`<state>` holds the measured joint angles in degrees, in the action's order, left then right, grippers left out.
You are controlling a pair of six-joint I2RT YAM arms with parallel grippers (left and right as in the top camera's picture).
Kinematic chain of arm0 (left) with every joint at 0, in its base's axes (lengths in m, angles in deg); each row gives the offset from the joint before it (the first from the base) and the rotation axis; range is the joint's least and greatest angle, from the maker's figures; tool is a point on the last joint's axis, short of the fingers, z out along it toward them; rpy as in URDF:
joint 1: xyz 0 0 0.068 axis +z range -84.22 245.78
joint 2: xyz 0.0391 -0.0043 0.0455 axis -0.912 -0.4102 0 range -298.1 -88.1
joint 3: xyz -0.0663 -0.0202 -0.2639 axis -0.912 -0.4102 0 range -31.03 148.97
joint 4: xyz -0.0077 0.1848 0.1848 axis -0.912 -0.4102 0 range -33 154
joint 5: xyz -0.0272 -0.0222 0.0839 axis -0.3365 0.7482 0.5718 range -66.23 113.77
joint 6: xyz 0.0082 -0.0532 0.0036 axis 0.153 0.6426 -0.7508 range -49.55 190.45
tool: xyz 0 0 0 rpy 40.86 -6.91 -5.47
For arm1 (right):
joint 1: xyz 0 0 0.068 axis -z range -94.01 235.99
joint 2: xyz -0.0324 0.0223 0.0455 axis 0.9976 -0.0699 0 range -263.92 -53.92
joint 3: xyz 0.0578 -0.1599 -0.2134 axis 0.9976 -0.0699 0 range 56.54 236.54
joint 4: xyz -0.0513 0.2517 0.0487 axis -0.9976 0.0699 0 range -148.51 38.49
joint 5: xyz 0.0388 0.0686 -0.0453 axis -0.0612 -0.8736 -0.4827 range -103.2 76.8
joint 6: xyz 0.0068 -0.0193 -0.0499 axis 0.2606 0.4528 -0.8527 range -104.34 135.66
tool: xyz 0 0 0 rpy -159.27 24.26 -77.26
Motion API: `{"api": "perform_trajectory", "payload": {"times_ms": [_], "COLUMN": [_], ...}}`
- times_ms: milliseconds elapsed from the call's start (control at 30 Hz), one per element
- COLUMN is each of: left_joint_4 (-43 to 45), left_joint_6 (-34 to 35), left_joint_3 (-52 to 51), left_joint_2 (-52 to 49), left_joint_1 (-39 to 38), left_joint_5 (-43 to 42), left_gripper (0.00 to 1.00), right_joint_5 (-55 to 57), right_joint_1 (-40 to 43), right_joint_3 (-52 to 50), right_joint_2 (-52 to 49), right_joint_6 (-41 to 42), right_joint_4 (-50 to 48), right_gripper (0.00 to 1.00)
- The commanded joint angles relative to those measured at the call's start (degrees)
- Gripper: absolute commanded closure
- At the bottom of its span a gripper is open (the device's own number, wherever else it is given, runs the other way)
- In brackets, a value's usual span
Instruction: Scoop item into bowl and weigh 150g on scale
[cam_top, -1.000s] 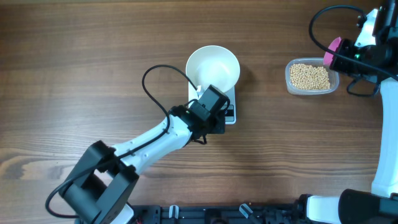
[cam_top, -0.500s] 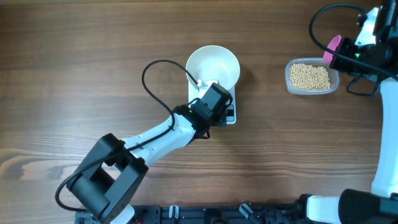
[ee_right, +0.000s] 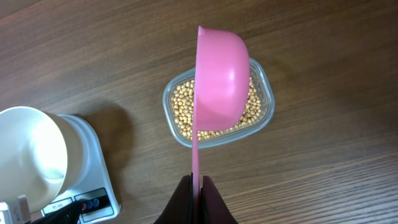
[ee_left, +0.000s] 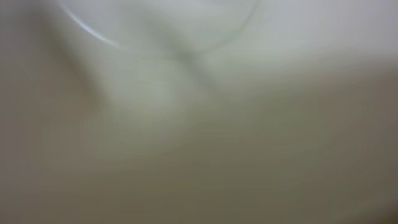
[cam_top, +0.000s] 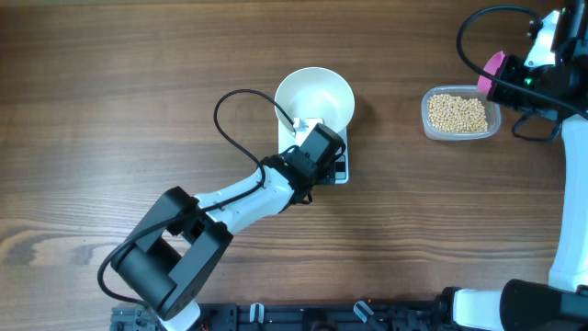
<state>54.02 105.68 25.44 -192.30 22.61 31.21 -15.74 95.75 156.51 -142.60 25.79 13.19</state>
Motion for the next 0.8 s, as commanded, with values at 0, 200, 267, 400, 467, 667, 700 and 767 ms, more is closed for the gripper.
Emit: {"api": "perform_trajectory", "payload": {"times_ms": [0, 200, 267, 400, 467, 667, 700, 767], "left_joint_4": [0.0, -1.0, -1.7, -1.6, -1.6, -1.7, -1.8, -1.8], "left_joint_6": [0.1, 0.4, 1.6, 1.7, 1.7, 1.7, 1.7, 1.7], "left_joint_3": [-0.3, -0.3, -0.3, -0.3, -0.3, -0.3, -0.3, -0.3], "left_joint_2": [-0.5, -0.5, -0.5, -0.5, -0.5, -0.5, -0.5, -0.6], "left_joint_1": [-0.1, -0.1, -0.1, -0.1, -0.1, -0.1, -0.1, -0.1], "left_joint_5": [-0.3, -0.3, -0.4, -1.3, -1.4, -1.4, -1.4, -1.4], "left_gripper": [0.96, 0.96, 0.96, 0.96, 0.96, 0.96, 0.96, 0.96], "right_joint_5": [-0.5, -0.5, -0.5, -0.5, -0.5, -0.5, -0.5, -0.5], "right_joint_1": [0.0, 0.0, 0.0, 0.0, 0.0, 0.0, 0.0, 0.0], "right_joint_3": [0.8, 0.8, 0.8, 0.8, 0.8, 0.8, 0.8, 0.8], "right_joint_2": [-0.5, -0.5, -0.5, -0.5, -0.5, -0.5, -0.5, -0.5], "right_joint_6": [-1.0, -0.9, -0.9, -0.9, -1.0, -0.9, -0.9, -0.9], "right_joint_4": [-0.3, -0.3, -0.3, -0.3, -0.3, -0.3, -0.3, -0.3], "right_gripper": [0.96, 0.96, 0.96, 0.96, 0.96, 0.96, 0.96, 0.96]}}
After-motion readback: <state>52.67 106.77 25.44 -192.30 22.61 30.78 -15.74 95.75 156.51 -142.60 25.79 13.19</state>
